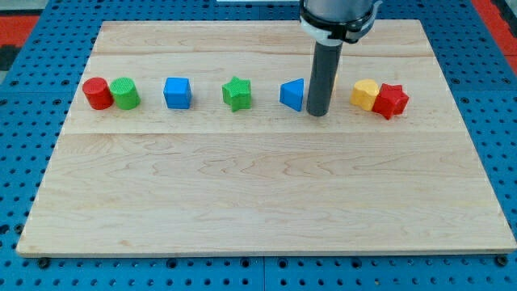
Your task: Drag blue triangle towards top left of the board
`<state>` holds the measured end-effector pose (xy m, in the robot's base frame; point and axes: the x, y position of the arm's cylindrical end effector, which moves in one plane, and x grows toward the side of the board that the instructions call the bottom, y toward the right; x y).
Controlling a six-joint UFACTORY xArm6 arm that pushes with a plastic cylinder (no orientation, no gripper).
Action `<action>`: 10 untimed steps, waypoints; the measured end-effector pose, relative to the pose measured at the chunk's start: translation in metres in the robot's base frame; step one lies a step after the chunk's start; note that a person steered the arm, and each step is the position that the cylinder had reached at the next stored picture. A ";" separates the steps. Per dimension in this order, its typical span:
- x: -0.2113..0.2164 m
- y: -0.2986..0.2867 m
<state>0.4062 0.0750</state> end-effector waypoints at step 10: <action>-0.100 -0.302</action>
